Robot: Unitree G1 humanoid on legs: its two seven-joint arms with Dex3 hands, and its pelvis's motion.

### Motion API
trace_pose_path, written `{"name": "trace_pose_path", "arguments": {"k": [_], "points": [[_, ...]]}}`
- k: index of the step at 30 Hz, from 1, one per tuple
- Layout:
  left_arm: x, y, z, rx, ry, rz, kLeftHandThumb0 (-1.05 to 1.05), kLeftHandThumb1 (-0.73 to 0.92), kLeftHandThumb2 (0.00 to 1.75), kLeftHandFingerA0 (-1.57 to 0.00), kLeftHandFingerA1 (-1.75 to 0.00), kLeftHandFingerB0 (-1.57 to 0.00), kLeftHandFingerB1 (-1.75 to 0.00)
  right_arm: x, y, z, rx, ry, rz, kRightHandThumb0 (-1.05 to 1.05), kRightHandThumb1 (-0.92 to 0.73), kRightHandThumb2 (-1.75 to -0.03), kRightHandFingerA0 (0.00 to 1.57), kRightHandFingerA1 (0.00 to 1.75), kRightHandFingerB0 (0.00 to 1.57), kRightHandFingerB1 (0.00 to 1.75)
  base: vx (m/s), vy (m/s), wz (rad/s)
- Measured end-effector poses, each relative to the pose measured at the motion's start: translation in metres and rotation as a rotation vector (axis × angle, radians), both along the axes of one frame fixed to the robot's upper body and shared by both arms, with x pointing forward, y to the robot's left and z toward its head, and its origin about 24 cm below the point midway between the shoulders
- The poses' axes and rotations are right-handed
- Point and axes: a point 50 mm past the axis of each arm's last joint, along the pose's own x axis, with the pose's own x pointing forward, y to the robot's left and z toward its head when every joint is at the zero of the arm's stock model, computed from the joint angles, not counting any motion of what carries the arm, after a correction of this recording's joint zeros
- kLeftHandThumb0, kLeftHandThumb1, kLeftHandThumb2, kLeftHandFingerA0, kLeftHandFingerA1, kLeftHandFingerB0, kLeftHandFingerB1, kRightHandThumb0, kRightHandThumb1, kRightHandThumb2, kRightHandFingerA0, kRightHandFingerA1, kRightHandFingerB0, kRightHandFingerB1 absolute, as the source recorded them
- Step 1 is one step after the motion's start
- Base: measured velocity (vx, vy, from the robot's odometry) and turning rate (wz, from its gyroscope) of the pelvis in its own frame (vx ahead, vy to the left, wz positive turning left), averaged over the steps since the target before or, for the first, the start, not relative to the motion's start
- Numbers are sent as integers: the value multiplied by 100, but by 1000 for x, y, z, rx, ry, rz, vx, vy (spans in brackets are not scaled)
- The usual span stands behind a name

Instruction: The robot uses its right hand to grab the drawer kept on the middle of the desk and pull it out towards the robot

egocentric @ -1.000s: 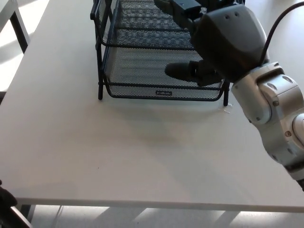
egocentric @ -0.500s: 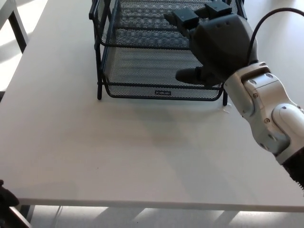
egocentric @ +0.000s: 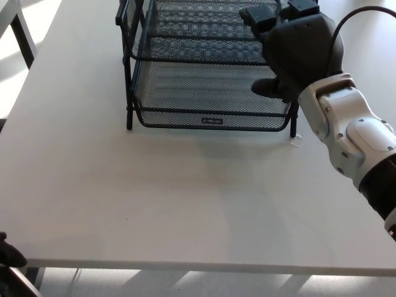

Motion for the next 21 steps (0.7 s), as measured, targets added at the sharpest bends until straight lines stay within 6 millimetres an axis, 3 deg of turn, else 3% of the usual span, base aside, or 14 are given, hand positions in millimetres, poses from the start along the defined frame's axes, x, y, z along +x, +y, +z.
{"name": "trace_pose_path", "arguments": {"k": [1,2,5,6,7,8,10,11,13,14,17,18,20,21], "points": [[1,0,0,0,-2,-1,-32,54,56,-81,-90,-80,-62,1,-1,-1,-5,-4,-6,-63,-57,-57,47,56,23,43,0,0,0],[1,0,1,0,-4,-2,-33,55,56,-80,-92,-79,-62,2,-2,-1,-8,-9,-8,-69,-44,-83,54,66,26,53,0,0,0],[3,-1,3,1,-10,-7,-30,54,56,-81,-89,-80,-61,4,-5,-3,-18,-25,-9,-69,-46,-84,58,69,28,55,0,0,0],[4,-1,3,1,-11,-9,-31,54,56,-81,-88,-80,-60,4,-5,-3,-24,-29,-8,-59,-55,-57,65,63,38,47,0,0,0],[5,-1,4,2,-13,-11,-30,54,56,-81,-89,-81,-61,5,-6,-4,-34,-34,-4,-57,-53,-56,71,64,45,46,0,0,0],[5,-1,4,2,-14,-12,-30,54,56,-80,-86,-81,-60,6,-6,-4,-38,-36,-2,-59,-50,-57,81,86,57,48,0,0,0],[7,-2,6,2,-20,-17,-30,54,56,-80,-86,-81,-60,6,-6,-4,-44,-51,10,-59,-50,-57,81,86,57,48,0,0,0],[8,-2,7,3,-23,-18,-30,53,56,-81,-87,-80,-60,6,-6,-4,-46,-58,16,-56,-51,-56,87,98,62,49,0,0,0],[9,-2,7,3,-26,-19,-30,53,56,-81,-87,-81,-61,6,-6,-3,-53,-78,32,-52,-50,-56,90,101,65,49,0,0,0],[9,-2,8,3,-27,-19,-31,54,56,-82,-87,-81,-61,6,-5,-2,-56,-89,40,-41,-51,-55,99,136,80,51,0,0,0],[11,-2,9,3,-33,-22,-30,54,56,-81,-86,-82,-61,5,-4,-2,-69,-119,69,-39,-52,-55,97,139,85,52,0,0,0],[11,-3,9,3,-33,-22,-30,54,57,-81,-87,-81,-61,5,-3,-3,-73,-124,77,-53,-35,-79,101,127,90,68,0,0,0],[11,-3,9,3,-31,-25,-30,55,56,-81,-87,-81,-61,4,-3,-5,-78,-140,94,-55,-36,-80,100,129,87,68,0,0,0],[11,-3,9,4,-30,-25,-30,54,56,-81,-88,-80,-62,4,-4,-5,-79,-149,102,-45,-51,-60,84,147,95,62,0,0,0]]}}
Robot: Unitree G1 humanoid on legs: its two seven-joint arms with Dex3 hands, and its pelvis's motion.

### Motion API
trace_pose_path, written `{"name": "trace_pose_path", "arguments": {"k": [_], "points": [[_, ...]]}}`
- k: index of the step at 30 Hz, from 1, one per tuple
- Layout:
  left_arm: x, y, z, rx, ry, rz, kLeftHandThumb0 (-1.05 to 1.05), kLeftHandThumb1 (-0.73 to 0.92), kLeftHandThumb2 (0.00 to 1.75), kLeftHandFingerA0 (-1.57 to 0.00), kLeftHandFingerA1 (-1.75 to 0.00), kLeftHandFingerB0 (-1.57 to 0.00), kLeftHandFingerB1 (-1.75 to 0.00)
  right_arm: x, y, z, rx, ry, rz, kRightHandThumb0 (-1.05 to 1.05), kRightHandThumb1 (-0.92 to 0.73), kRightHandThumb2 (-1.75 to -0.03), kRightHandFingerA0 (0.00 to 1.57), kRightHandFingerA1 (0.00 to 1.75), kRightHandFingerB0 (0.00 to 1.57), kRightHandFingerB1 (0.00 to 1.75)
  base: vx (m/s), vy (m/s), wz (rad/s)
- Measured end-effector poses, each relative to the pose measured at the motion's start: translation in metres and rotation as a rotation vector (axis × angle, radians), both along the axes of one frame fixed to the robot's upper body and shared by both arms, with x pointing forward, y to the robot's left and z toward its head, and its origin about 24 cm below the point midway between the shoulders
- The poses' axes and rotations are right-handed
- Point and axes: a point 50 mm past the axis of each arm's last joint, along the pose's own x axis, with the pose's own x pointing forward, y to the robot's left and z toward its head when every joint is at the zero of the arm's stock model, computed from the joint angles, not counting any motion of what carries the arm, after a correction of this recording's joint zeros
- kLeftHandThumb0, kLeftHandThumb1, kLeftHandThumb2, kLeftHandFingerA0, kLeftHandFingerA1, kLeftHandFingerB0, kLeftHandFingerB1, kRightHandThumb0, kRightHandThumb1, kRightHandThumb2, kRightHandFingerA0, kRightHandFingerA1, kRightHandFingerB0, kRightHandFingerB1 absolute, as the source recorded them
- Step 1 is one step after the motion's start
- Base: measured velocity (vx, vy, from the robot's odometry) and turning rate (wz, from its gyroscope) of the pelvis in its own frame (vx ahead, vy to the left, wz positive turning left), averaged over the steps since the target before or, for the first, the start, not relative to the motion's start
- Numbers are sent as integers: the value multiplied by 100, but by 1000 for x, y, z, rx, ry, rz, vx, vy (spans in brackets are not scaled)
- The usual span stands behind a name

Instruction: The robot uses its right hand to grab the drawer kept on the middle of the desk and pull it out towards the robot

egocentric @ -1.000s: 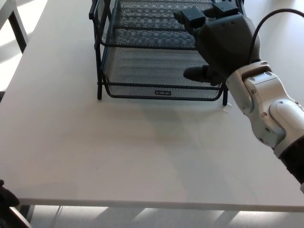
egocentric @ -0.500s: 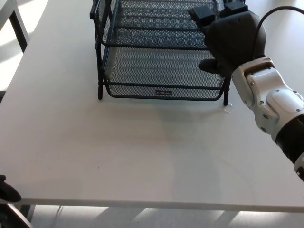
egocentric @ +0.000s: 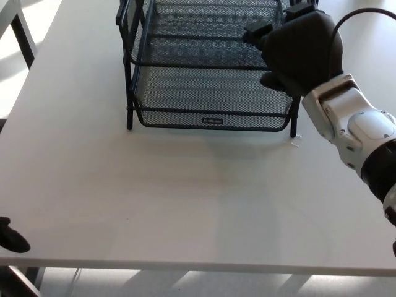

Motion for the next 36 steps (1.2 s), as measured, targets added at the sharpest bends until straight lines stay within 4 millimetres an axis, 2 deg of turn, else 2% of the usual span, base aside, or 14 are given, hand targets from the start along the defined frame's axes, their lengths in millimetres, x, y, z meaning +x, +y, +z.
{"name": "trace_pose_path", "arguments": {"k": [2,3,13,16,19,22,27,32,36], "points": [[0,0,0,0,0,-1,-30,54,56,-80,-88,-80,-61,-1,-1,-1,-3,-17,17,-45,-52,-60,82,148,95,63,0,0,0],[1,0,1,0,0,-3,-31,55,56,-80,-88,-79,-61,-1,-1,-2,-5,-26,27,-41,-54,-57,82,152,93,69,0,0,0],[2,0,1,2,11,-8,-31,54,56,-80,-87,-81,-61,-6,-1,-5,-11,-96,120,-40,-55,-57,80,158,91,75,0,0,0],[2,0,1,4,12,-8,-32,55,56,-80,-88,-79,-61,-8,1,-4,-8,-114,146,-40,-55,-57,81,157,91,74,0,0,0],[2,0,1,4,14,-8,-31,55,56,-80,-88,-80,-61,-9,3,-3,-9,-125,163,-40,-54,-57,85,153,95,64,0,0,0],[2,0,1,4,15,-11,-33,56,56,-79,-87,-80,-61,-11,6,-1,5,-150,187,-41,-54,-57,84,154,95,66,0,0,0],[2,0,2,6,15,-13,-32,55,56,-80,-87,-79,-61,-20,8,-5,33,-178,214,-43,-50,-55,88,151,99,63,0,0,0],[2,0,2,6,18,-14,-31,54,55,-82,-90,-82,-62,-32,3,-13,58,-211,229,-45,-49,-55,89,158,99,62,0,0,0],[2,0,2,6,17,-12,-32,55,56,-81,-90,-81,-63,-45,-1,-18,79,-228,254,-45,-48,-55,90,156,99,62,0,0,0]]}}
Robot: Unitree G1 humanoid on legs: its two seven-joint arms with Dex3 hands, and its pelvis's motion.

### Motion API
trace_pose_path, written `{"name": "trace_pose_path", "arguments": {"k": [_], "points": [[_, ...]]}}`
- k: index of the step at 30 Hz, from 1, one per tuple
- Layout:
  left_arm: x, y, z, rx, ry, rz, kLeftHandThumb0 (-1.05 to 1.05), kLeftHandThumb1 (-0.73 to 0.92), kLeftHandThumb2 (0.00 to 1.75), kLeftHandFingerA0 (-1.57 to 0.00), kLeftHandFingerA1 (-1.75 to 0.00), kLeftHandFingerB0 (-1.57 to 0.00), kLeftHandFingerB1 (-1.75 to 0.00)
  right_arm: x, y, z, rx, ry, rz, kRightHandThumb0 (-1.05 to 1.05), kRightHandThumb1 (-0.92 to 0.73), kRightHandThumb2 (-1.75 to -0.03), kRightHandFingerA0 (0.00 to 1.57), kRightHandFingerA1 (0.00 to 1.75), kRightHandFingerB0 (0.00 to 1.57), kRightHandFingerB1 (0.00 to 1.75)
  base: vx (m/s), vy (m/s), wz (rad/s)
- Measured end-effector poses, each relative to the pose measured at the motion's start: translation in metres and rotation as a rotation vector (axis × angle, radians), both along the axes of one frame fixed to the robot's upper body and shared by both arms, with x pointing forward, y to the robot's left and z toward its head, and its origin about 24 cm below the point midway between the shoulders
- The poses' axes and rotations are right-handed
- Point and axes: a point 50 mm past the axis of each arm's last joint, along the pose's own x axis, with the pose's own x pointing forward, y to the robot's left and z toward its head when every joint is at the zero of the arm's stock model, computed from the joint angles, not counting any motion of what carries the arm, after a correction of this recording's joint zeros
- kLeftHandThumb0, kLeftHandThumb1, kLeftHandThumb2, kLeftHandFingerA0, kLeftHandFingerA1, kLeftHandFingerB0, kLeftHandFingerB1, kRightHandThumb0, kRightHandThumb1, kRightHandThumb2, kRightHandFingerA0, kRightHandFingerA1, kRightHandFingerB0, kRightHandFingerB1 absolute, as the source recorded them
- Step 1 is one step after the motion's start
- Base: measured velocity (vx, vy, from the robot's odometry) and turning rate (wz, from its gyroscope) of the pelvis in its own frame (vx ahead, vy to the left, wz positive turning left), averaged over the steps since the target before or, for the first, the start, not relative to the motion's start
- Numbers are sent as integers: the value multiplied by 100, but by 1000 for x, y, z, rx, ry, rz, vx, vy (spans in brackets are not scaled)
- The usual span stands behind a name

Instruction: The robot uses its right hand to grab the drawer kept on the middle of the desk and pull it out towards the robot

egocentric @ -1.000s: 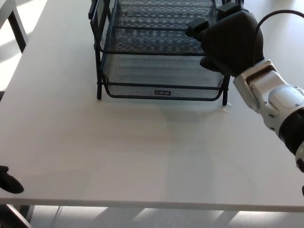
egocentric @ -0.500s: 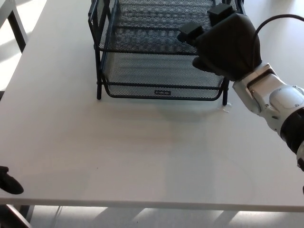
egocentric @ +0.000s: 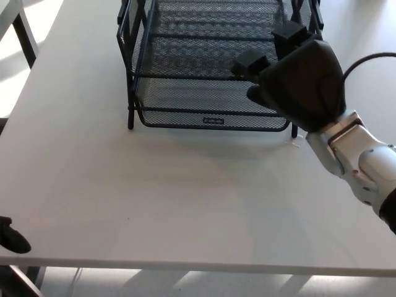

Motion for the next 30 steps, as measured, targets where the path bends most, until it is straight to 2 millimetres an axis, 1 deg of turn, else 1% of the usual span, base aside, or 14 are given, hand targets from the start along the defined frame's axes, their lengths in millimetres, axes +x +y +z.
{"name": "trace_pose_path", "arguments": {"k": [5,6,9,12,13,14,15,18,22,24,28,29,30], "points": [[0,1,0,1,1,4,-30,54,56,-79,-87,-80,-61,-22,-7,-7,34,-10,45,-46,-49,-55,90,158,98,66,0,0,0],[0,2,0,1,2,7,-31,55,56,-78,-86,-79,-59,-26,-9,-8,38,-12,52,-43,-49,-55,86,158,96,63,0,0,0],[-1,2,-1,2,6,10,-32,55,56,-79,-87,-79,-58,-39,-12,-11,53,-9,69,-41,-50,-55,85,157,94,63,0,0,0],[-2,3,-1,2,7,12,-30,55,56,-79,-88,-79,-59,-47,-14,-11,61,3,73,-41,-50,-55,85,155,94,62,0,0,0],[-2,3,-1,2,7,12,-30,55,56,-79,-88,-79,-59,-50,-14,-12,63,10,74,-41,-48,-59,83,157,93,60,0,0,0],[-2,3,-1,3,7,12,-30,55,56,-79,-88,-79,-59,-53,-15,-12,67,16,74,-41,-48,-59,83,157,93,60,0,0,0],[-2,3,-1,3,7,11,-30,54,56,-81,-91,-81,-62,-54,-15,-12,69,19,73,-42,-50,-55,85,157,95,61,0,0,0],[-2,3,-1,3,9,14,-29,54,56,-80,-90,-80,-62,-58,-16,-11,69,28,66,-42,-50,-55,88,158,96,61,0,0,0],[-3,3,-2,3,12,12,-30,55,56,-78,-89,-80,-62,-59,-16,-12,67,31,59,-44,-51,-55,87,157,95,63,0,0,0],[-3,3,-2,3,13,12,-31,54,56,-80,-89,-80,-62,-58,-16,-11,67,34,56,-41,-49,-55,88,156,95,63,0,0,0],[-4,3,-2,4,13,10,-31,55,56,-78,-89,-79,-61,-58,-15,-11,69,43,55,-40,-50,-55,86,159,93,64,0,0,0],[-4,3,-2,4,13,10,-31,55,56,-79,-89,-79,-61,-58,-15,-10,69,45,55,-40,-48,-59,84,160,92,63,0,0,0],[-4,3,-2,4,13,10,-31,55,56,-79,-89,-79,-61,-58,-15,-10,69,47,56,-40,-48,-59,84,160,92,63,0,0,0]]}}
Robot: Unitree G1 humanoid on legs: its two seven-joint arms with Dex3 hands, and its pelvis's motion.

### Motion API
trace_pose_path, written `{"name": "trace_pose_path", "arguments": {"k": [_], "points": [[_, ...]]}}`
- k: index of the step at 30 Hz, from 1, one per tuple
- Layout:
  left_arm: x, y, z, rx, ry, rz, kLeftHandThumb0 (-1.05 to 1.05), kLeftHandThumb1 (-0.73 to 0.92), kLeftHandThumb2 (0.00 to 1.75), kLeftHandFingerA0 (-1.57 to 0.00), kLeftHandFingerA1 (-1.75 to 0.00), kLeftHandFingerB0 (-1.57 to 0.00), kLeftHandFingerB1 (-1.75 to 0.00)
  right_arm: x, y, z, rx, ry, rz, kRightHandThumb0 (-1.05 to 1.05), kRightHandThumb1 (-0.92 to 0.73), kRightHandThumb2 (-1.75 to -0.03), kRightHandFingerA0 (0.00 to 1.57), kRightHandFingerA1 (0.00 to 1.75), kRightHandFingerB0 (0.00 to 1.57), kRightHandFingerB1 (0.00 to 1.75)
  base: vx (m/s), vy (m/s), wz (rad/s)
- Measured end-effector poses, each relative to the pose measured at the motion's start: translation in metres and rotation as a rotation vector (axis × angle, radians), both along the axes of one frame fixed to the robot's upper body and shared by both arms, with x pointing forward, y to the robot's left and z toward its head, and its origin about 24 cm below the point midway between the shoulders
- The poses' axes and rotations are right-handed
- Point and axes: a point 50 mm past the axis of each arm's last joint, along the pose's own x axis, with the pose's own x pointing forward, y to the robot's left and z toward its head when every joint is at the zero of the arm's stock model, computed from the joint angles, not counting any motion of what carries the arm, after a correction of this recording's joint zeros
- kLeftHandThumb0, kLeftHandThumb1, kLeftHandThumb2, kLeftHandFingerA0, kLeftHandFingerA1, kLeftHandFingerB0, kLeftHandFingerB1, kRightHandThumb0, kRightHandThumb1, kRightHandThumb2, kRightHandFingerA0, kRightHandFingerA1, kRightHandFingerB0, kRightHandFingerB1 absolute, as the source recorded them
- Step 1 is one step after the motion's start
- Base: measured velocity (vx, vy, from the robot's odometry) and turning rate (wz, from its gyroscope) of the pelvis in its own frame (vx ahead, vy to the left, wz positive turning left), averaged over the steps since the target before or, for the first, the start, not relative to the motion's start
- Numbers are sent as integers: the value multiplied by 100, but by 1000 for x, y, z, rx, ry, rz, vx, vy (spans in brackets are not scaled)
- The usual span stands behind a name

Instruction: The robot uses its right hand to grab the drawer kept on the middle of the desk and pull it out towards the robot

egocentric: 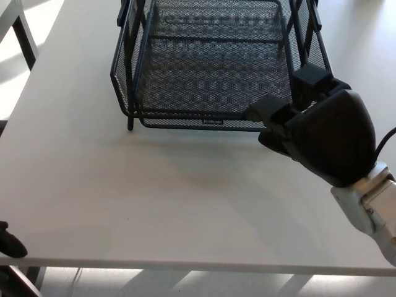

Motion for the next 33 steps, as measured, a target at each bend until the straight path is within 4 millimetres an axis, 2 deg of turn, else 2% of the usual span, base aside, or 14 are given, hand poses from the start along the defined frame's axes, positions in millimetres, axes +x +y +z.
{"name": "trace_pose_path", "arguments": {"k": [9,11,12,13,14,15,16,17,18,22,27,28,29,33], "points": [[-1,0,-1,0,4,0,-32,55,56,-79,-85,-80,-59,-2,1,0,4,8,5,-40,-49,-55,87,154,95,63,0,0,0],[-2,0,-2,1,8,1,-32,55,56,-78,-85,-79,-59,-3,2,0,8,9,7,-38,-57,-61,76,140,75,56,0,0,0],[-3,0,-2,1,12,1,-32,55,56,-78,-85,-79,-59,-4,2,0,8,12,8,-38,-57,-61,76,140,75,56,0,0,0],[-3,0,-2,1,13,1,-33,55,56,-78,-86,-79,-60,-5,2,0,8,17,8,-50,-62,-59,58,82,35,42,0,0,0],[-3,0,-3,0,14,2,-31,55,56,-79,-87,-79,-60,-6,2,1,6,23,7,-60,-61,-58,43,61,18,37,0,0,0],[-4,0,-3,-1,15,2,-32,55,56,-78,-87,-78,-60,-7,3,1,3,29,9,-69,-60,-57,31,50,7,28,0,0,0],[-4,0,-3,-2,15,2,-32,55,56,-79,-86,-79,-59,-8,4,2,1,33,10,-94,-56,-92,8,30,0,0,0,0,0],[-4,0,-3,-2,15,2,-32,55,56,-79,-86,-79,-59,-10,5,2,-3,40,8,-94,-56,-92,8,30,0,0,0,0,0],[-4,0,-3,-3,15,2,-32,55,56,-78,-86,-79,-59,-11,5,3,-6,45,6,-98,-55,-95,0,4,0,2,0,0,0],[-4,0,-3,-3,15,3,-31,54,56,-79,-87,-80,-60,-17,6,7,-13,60,-4,-97,-53,-98,0,9,0,9,0,0,0],[-4,0,-3,-3,16,2,-29,53,56,-81,-87,-81,-61,-26,4,15,-16,64,-24,-105,-57,-101,0,4,0,5,0,0,0],[-4,0,-3,-3,16,3,-32,55,56,-80,-89,-81,-62,-28,2,17,-15,61,-34,-102,-47,-86,0,0,0,0,0,0,0],[-4,0,-4,-3,17,3,-31,55,56,-79,-88,-80,-62,-30,-1,20,-18,59,-47,-105,-56,-100,0,7,0,7,0,0,0],[-5,0,-4,-4,19,4,-30,54,56,-81,-88,-81,-62,-37,-12,29,-25,49,-94,-105,-59,-100,0,8,0,5,0,0,0]]}}
